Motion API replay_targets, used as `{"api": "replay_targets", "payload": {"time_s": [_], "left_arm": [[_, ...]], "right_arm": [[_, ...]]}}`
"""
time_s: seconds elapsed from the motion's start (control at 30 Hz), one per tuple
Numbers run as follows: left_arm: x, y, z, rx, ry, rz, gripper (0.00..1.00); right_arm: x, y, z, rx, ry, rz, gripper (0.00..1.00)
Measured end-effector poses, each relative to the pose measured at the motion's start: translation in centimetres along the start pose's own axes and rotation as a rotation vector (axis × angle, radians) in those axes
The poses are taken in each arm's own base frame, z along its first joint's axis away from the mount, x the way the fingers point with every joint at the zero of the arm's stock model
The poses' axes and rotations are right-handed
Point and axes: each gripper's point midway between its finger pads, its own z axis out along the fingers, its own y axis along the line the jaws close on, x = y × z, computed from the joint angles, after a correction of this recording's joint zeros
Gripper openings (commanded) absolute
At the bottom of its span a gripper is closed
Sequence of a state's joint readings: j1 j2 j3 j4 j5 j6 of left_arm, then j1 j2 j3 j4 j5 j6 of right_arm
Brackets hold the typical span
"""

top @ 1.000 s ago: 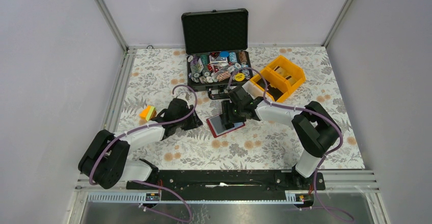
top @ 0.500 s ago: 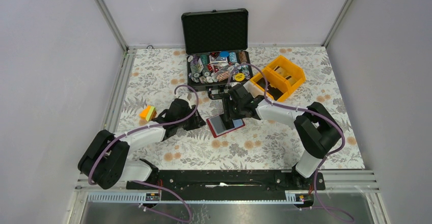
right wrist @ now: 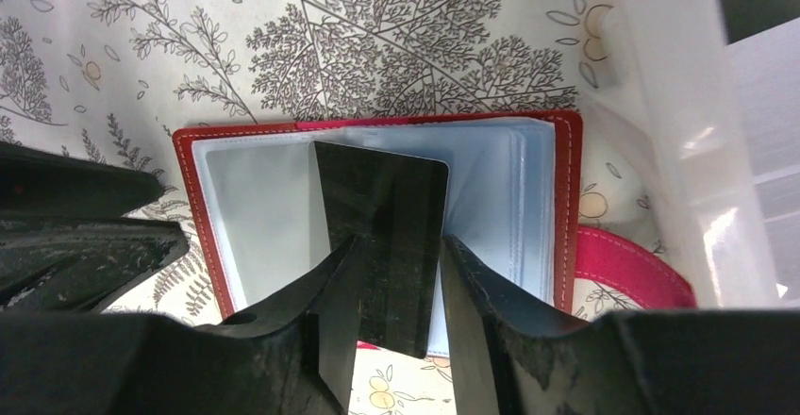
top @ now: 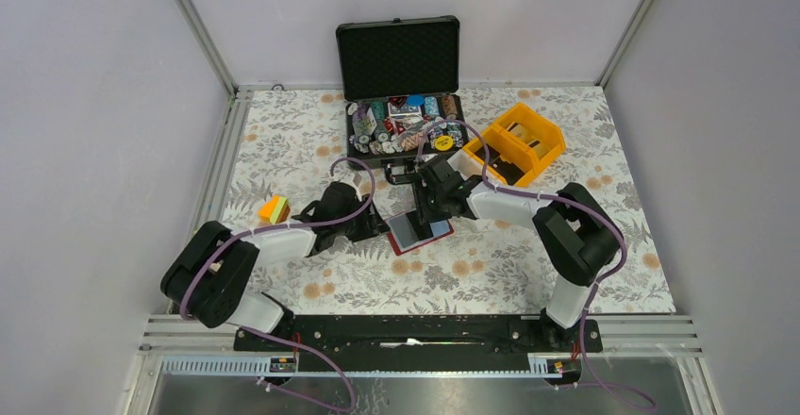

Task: Put the credit cards into the card holder
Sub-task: Insert the credit card into the card holder.

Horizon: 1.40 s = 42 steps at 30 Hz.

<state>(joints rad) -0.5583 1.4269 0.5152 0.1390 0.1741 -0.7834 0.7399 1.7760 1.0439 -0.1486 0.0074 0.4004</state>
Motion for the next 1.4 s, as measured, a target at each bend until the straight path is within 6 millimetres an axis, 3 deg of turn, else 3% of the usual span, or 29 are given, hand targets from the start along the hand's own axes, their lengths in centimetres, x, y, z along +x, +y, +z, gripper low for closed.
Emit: {"api": "replay_targets", "payload": {"time_s": [0.2, 0.6, 0.8, 1.0, 1.4], "left_arm": [[-0.4, -0.4, 0.7, 0.013, -0.007, -0.002, 0.36], [-0.8, -0.6, 1.5, 0.020, -0.014, -0.004, 0.31], [-0.9, -0.6, 1.5, 0.022, -0.015, -0.004, 0.31], [-0.8, -0.6, 1.5, 0.017, -0.011, -0.007, 0.31], [-1.3, -1.0, 0.3, 0.015, -0.029, 0.002, 0.32]], "right_arm": [[0.5, 1.0, 0.2, -0.055, 0.028, 0.004, 0.31], [0.8, 2.8, 0.4, -0.150, 0.052, 0.040, 0.27], [1.0, 3.6, 0.2, -0.184, 0.070, 0.070, 0.29], [1.4, 3.8, 0.2, -0.192, 0.086, 0.117, 0.42], [2.7, 3.2, -0.9, -0.170, 0.101, 0.171, 0.40]]}}
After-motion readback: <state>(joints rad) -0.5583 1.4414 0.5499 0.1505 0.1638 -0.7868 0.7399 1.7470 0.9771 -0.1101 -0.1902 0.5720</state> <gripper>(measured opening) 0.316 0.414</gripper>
